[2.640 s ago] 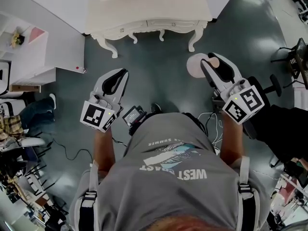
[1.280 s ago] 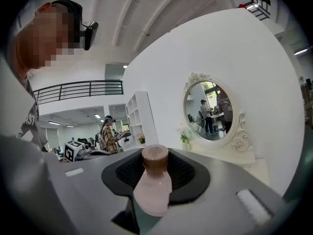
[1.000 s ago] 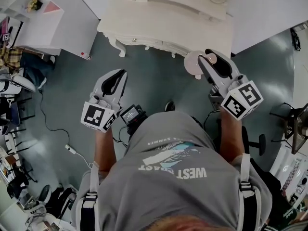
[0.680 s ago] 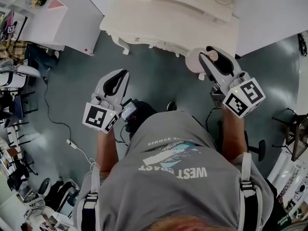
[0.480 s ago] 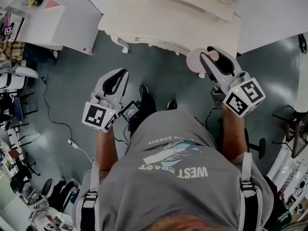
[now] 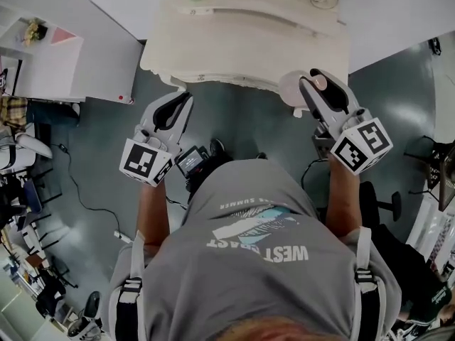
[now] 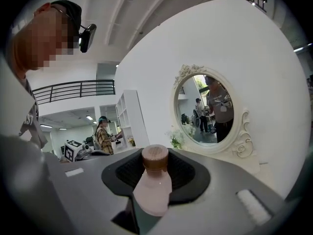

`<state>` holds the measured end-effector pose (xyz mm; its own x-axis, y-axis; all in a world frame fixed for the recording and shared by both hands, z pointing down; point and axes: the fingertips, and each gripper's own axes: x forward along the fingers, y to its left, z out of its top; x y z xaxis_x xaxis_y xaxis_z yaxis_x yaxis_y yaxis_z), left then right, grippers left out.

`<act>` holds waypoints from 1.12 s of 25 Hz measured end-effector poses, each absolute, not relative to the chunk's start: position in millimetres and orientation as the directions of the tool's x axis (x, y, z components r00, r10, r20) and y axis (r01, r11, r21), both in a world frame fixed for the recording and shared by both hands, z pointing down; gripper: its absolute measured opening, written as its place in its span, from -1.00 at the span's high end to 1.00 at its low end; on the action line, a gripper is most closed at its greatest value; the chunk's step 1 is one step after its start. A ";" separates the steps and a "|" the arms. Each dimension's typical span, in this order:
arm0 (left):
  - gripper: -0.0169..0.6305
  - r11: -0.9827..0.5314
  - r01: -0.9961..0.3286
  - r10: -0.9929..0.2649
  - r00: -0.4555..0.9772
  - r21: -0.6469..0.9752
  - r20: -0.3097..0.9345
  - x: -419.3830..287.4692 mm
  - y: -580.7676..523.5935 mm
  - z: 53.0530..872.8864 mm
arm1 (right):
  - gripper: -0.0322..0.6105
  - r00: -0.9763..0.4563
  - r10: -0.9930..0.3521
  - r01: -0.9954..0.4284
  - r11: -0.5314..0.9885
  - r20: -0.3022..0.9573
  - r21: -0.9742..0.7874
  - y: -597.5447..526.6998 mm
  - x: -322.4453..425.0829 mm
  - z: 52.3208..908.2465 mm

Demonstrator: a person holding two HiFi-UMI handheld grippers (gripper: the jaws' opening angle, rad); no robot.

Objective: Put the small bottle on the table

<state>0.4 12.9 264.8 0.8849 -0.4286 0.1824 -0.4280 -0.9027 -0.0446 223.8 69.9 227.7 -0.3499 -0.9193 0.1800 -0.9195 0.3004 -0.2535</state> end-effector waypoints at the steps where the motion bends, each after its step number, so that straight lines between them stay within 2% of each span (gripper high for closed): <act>1: 0.89 -0.907 -0.418 -0.419 0.889 -0.046 0.183 -1.9 5.3 263.3 | 0.47 -0.341 -0.923 -0.922 0.291 0.178 -0.254 64.9 220.9 226.0; 16: 0.89 -0.939 -0.343 -0.339 0.924 -0.008 0.177 -72.5 -90.5 279.6 | 0.47 -0.239 -0.945 -0.957 0.190 0.223 -0.221 -18.0 156.7 236.4; 28: 0.89 -0.905 -0.425 -0.423 0.886 -0.028 0.190 -73.2 -133.9 286.8 | 0.47 -0.329 -0.917 -0.929 0.272 0.226 -0.250 -82.9 163.2 252.0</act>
<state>-73.2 -133.9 286.8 0.8862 -0.4226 0.1900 -0.4255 -0.9046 -0.0277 163.2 -82.9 252.0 -0.3286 -0.9171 0.2256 -0.9294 0.2716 -0.2498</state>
